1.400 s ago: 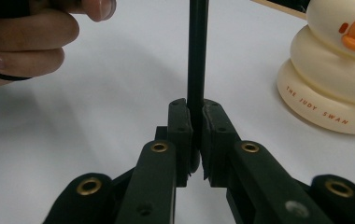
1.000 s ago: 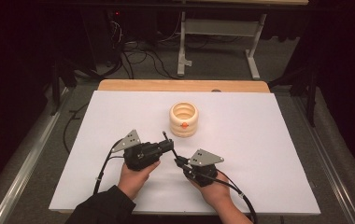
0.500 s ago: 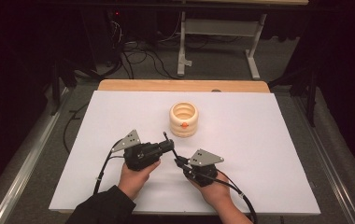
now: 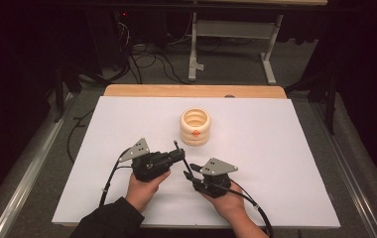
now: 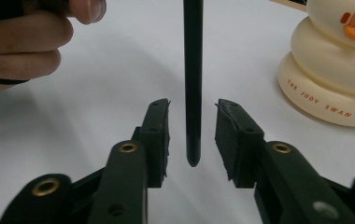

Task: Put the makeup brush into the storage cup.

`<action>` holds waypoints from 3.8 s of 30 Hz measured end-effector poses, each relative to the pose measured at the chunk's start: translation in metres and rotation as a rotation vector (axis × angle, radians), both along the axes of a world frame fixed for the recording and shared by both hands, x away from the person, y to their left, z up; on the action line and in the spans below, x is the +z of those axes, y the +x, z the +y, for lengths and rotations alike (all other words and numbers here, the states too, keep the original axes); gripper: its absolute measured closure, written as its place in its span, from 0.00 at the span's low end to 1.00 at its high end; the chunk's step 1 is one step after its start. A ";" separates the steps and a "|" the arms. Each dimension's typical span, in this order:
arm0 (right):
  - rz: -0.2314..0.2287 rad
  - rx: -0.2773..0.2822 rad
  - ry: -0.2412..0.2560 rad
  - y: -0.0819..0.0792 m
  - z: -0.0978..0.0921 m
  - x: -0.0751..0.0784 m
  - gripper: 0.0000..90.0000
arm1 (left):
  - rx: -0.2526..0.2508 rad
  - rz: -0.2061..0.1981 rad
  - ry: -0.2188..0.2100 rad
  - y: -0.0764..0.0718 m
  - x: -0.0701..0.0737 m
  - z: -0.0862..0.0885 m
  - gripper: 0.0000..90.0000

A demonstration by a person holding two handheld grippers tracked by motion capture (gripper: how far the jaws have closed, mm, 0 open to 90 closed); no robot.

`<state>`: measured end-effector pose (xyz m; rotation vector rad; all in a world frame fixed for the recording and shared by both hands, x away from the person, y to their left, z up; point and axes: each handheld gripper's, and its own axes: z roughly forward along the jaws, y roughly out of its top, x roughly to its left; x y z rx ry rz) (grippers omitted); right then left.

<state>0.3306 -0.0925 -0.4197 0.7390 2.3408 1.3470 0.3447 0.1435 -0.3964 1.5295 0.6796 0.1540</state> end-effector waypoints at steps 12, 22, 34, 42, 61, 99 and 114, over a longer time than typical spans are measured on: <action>0.008 -0.010 0.013 0.001 -0.002 0.001 0.52 | 0.005 -0.007 0.006 0.000 0.000 0.001 0.92; 0.025 -0.013 0.044 0.003 -0.005 0.001 0.38 | 0.026 -0.027 0.029 -0.001 0.002 0.002 0.92; 0.057 -0.044 0.047 0.008 -0.015 0.003 0.18 | 0.064 -0.037 0.049 -0.002 0.004 0.005 0.92; 0.054 -0.073 0.069 0.011 -0.029 0.008 0.12 | 0.096 -0.050 0.073 -0.002 0.006 0.007 0.92; 0.032 -0.151 0.085 0.017 -0.059 0.018 0.01 | 0.169 -0.063 0.128 0.000 0.011 0.017 0.92; -0.002 -0.270 0.094 0.019 -0.119 0.016 0.01 | 0.253 -0.080 0.142 0.000 0.016 0.030 0.92; -0.006 -0.272 0.090 0.020 -0.120 0.014 0.01 | 0.265 -0.092 0.133 0.001 0.021 0.030 0.92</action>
